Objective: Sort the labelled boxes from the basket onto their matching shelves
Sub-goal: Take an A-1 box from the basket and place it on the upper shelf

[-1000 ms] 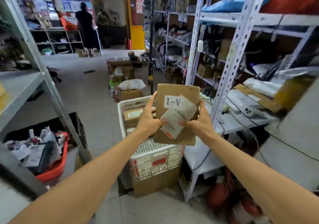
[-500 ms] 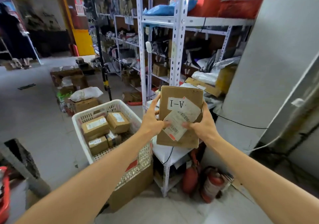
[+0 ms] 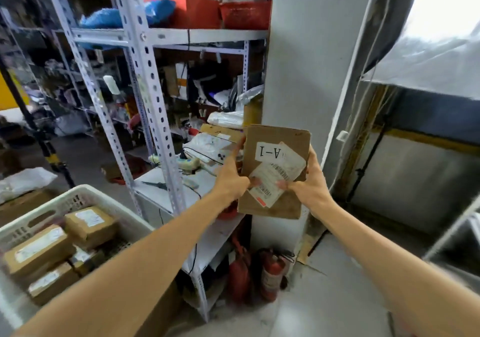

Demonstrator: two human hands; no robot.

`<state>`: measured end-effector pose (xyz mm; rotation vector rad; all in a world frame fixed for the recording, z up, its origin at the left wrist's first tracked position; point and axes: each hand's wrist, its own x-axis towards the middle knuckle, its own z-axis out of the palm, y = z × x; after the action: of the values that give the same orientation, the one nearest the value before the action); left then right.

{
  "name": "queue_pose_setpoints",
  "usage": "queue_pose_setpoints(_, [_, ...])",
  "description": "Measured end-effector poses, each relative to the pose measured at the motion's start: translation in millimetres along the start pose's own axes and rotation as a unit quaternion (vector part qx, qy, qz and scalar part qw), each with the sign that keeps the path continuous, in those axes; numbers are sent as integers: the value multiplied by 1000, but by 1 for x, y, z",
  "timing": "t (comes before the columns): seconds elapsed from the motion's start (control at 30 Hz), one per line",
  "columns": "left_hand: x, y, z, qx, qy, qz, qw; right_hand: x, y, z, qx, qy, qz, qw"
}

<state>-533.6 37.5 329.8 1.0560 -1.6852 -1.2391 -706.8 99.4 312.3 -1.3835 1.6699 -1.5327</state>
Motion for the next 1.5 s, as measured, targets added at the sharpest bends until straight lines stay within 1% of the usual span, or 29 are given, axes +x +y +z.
queue_pose_setpoints(0.07, [13, 5, 26, 5, -22, 8, 1000, 4, 7, -25, 7, 19, 7, 1000])
queue_pose_setpoints(0.27, [35, 14, 104, -34, -101, 34, 994, -4, 24, -100, -11, 64, 34, 997])
queue_pose_setpoints(0.37, [41, 19, 140, -42, -156, 39, 986, -14, 29, -132, -22, 97, 52, 994])
queue_pose_setpoints(0.47, [50, 23, 173, -54, -222, 47, 972, -25, 34, -159, -30, 141, 76, 987])
queue_pose_setpoints(0.67, [65, 22, 226, -88, -345, 62, 932, -45, 44, -197, -41, 226, 117, 966])
queue_pose_setpoints(0.9, [74, 37, 273, -95, -458, 85, 880, -71, 35, -213, -90, 352, 142, 921])
queue_pose_setpoints(1.1, [74, 46, 304, -121, -536, 86, 831, -87, 28, -218, -115, 455, 156, 869])
queue_pose_setpoints(1.33, [64, 46, 325, -136, -612, 70, 776, -111, 26, -212, -112, 530, 165, 824])
queue_pose_setpoints(1.4, [61, 50, 335, -141, -627, 65, 764, -114, 23, -218, -130, 547, 171, 810])
queue_pose_setpoints(1.5, [60, 63, 356, -154, -648, 64, 744, -115, 16, -232, -142, 563, 165, 798])
